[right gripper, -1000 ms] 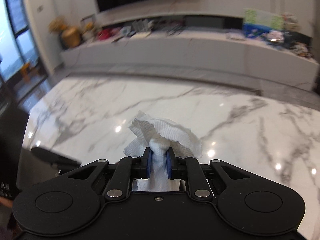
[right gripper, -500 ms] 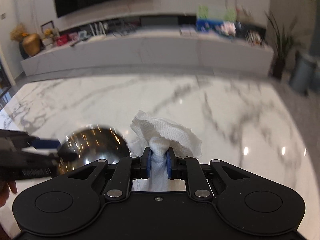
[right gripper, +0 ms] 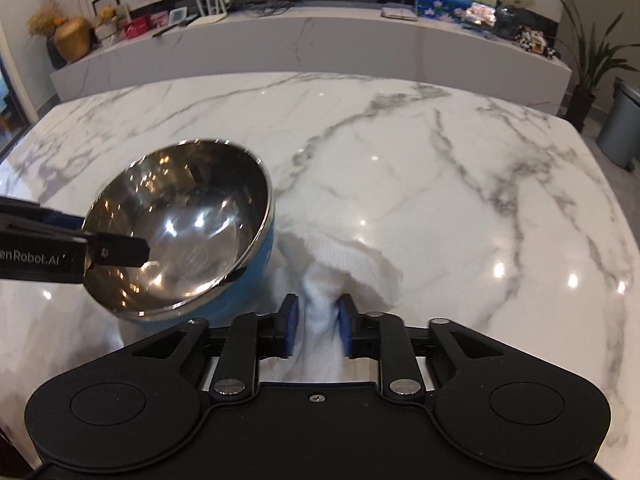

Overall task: Clean bowl
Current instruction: 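Set the bowl down upright with the left gripper while the right gripper holds the towel beside it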

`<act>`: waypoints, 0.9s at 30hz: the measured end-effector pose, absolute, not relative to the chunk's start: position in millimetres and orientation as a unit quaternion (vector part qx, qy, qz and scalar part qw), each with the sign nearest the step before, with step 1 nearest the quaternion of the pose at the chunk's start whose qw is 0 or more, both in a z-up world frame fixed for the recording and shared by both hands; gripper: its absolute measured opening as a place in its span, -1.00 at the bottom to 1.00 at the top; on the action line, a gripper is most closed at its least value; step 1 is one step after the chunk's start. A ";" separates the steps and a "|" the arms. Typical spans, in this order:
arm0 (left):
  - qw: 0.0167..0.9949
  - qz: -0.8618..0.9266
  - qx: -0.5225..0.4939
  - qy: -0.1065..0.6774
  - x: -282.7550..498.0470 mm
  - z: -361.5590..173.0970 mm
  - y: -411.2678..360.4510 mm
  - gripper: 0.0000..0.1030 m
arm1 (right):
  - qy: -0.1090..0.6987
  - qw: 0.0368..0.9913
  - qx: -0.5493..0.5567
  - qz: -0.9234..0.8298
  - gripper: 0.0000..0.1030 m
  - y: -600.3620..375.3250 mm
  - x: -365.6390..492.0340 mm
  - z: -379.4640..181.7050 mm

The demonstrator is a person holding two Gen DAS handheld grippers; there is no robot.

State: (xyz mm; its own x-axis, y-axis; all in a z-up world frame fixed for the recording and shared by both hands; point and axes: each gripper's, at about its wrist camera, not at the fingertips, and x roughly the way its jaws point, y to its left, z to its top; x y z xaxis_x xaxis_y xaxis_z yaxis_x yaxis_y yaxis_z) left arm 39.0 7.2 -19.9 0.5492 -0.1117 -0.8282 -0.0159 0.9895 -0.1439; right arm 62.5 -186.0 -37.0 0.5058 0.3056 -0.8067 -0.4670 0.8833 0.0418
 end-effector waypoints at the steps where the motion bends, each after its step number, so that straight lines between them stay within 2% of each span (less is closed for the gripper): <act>1: 0.878 -0.028 -0.065 0.473 38.6 -19.9 5.3 0.08 | 0.436 0.867 -0.097 0.222 -0.06 -185.9 59.6 -35.8; 4: 0.880 -0.030 -0.059 0.470 37.4 -19.9 -0.2 0.16 | 0.410 0.881 -0.114 0.205 -0.03 -187.3 47.9 -30.2; 5: 0.880 -0.031 -0.059 0.469 37.6 -20.2 -1.6 0.16 | 0.403 0.886 -0.115 0.197 0.04 -188.9 46.7 -27.0; 8: 0.879 -0.034 -0.060 0.472 38.1 -21.4 -4.0 0.16 | 0.395 0.894 -0.106 0.181 0.07 -193.0 34.3 -26.4; 16: 0.877 -0.044 -0.059 0.476 35.6 -21.9 -7.2 0.16 | 0.427 0.885 -0.099 0.160 0.07 -194.5 38.6 -40.5; 27: 0.873 -0.048 -0.059 0.482 37.0 -23.2 -10.0 0.16 | 0.451 0.883 -0.021 0.129 0.05 -205.4 47.9 -49.1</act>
State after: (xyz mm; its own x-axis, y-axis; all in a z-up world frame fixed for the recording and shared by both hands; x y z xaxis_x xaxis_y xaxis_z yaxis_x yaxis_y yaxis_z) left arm 37.0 -10.0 -23.2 0.5315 -0.1398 -0.8354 0.0269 0.9886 -0.1484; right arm 47.9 -205.4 -49.1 0.5598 0.2081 -0.8020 -0.2467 0.9659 0.0784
